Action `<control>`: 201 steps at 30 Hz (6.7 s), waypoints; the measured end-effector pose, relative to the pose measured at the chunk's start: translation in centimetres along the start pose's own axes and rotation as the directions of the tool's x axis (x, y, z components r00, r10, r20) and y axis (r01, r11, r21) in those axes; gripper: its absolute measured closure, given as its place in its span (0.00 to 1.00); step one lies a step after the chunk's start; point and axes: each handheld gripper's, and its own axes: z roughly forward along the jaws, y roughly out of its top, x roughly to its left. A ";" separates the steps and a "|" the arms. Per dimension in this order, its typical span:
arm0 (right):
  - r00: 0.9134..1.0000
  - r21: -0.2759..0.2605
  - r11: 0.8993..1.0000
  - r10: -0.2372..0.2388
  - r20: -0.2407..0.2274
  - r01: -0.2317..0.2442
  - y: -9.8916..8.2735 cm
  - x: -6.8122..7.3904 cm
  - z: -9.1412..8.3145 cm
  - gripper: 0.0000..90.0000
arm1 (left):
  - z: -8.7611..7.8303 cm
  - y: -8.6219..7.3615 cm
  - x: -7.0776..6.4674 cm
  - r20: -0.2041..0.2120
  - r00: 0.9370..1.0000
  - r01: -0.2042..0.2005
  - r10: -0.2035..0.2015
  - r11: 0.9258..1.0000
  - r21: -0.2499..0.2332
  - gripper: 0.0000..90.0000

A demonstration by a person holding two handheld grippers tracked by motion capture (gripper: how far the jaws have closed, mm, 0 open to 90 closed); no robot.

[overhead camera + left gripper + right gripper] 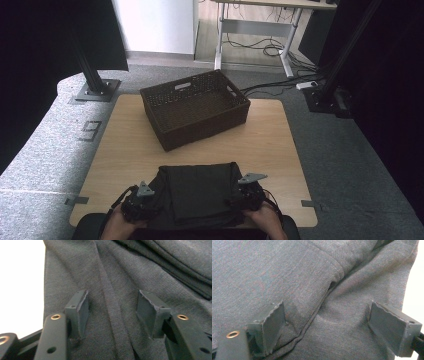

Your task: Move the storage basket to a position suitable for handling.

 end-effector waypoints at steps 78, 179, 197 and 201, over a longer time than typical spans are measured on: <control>0.990 0.027 0.991 0.130 0.049 -0.131 0.4 -7.9 -1.3 0.17 | 0.1 18.2 12.4 -0.226 0.939 0.202 -0.258 0.948 -0.245 0.69; 0.957 -0.040 0.993 0.119 0.263 -0.112 -2.0 -9.3 -2.0 0.03 | -2.2 15.5 13.0 -0.213 0.975 0.024 -0.070 0.978 -0.208 0.79; 0.949 -0.086 0.989 0.142 0.282 -0.123 -2.6 -9.1 -1.8 0.00 | -3.5 6.7 10.2 -0.139 0.987 0.044 -0.075 0.975 -0.216 0.13; 0.948 -0.087 0.989 0.144 0.283 -0.124 -2.6 -9.1 -1.8 0.00 | -1.8 3.7 10.7 -0.129 0.984 0.091 -0.120 0.974 -0.208 0.07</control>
